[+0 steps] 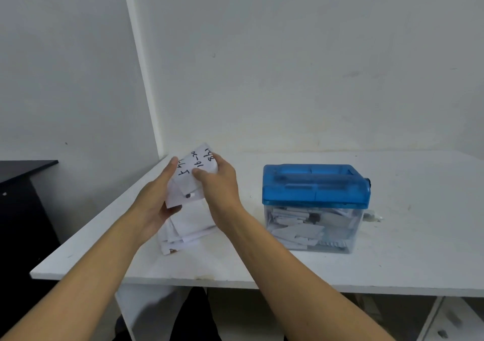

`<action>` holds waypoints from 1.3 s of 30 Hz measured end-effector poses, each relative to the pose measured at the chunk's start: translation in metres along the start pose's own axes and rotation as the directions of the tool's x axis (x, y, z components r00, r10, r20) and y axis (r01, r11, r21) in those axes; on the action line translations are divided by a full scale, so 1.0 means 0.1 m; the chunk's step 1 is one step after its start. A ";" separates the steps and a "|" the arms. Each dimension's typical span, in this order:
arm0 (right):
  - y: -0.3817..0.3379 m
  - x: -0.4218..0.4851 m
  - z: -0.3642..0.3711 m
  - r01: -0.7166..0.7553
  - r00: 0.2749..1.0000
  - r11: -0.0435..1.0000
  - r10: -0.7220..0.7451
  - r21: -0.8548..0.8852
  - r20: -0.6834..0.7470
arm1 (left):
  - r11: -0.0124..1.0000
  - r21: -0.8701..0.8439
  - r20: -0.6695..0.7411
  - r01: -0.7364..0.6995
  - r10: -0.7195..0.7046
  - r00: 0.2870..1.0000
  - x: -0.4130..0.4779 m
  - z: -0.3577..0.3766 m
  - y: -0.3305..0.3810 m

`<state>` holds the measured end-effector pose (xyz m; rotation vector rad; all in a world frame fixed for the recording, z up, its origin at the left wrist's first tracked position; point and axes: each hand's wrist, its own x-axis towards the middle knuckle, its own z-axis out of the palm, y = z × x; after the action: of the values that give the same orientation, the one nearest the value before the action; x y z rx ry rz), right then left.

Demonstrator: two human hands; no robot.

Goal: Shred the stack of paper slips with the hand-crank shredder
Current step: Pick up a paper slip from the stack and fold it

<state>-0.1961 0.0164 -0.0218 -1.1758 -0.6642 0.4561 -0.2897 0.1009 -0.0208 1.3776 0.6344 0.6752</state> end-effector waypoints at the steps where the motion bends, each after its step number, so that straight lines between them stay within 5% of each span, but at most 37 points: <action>1: -0.10 0.00 0.01 0.026 1.000 1.000 -0.026 0.009 0.008 | 0.997 -0.064 -0.002 -0.039 0.039 0.999 -0.01 0.05 0.08; 10: -0.89 -0.06 -0.26 0.096 0.995 0.988 -0.098 -0.123 -0.005 | 0.933 -0.207 -0.033 -0.296 0.296 0.955 -0.06 0.64 0.68; 18: -1.37 -0.07 -1.03 0.241 0.969 0.837 -0.234 -0.492 0.077 | 0.938 -0.058 0.224 -0.340 0.345 0.912 -0.12 1.15 0.89; 23: -1.39 -0.05 -1.45 0.219 0.968 0.748 -0.248 -0.627 0.042 | 0.878 0.213 0.331 -0.428 0.348 0.877 -0.06 1.42 0.76; 39: -1.03 -0.10 -1.90 0.119 0.982 0.562 -0.186 -0.818 0.015 | 0.779 0.414 0.387 -0.471 0.318 0.865 0.07 1.55 0.38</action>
<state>-0.0744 -0.1547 0.0294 -1.9924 -0.9502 -0.1001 -0.1713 0.0065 0.0308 2.0967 0.2694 0.6393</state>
